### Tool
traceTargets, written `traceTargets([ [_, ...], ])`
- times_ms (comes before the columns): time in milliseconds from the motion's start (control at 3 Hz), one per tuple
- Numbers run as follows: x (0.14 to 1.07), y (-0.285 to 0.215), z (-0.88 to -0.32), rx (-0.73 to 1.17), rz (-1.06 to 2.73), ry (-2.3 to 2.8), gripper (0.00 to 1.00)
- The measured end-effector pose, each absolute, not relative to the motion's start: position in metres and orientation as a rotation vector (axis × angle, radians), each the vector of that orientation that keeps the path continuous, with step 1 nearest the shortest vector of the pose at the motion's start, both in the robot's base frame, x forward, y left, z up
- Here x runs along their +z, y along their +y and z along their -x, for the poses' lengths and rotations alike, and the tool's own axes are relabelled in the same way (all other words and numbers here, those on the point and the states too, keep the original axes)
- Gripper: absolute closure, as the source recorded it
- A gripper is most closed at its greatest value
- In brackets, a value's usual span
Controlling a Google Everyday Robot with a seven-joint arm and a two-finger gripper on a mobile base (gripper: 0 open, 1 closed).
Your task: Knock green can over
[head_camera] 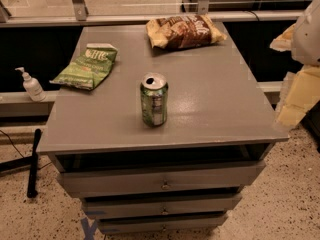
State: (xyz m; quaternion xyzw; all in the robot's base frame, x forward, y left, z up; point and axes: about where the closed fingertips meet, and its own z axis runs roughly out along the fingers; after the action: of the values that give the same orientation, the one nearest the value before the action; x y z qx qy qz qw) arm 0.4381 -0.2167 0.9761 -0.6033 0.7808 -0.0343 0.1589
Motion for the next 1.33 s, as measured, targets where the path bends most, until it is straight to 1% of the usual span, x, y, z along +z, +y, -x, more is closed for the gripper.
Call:
traceTargets([
  [667,0.974,-0.213,-0.439,-0.081,1.701,2.215,0.00],
  [1000,0.960,-0.196,-0.444,0.007,1.644,2.163,0.00],
  [1333,0.931,-0.165,-0.453,0.175,1.549,2.091,0.00],
])
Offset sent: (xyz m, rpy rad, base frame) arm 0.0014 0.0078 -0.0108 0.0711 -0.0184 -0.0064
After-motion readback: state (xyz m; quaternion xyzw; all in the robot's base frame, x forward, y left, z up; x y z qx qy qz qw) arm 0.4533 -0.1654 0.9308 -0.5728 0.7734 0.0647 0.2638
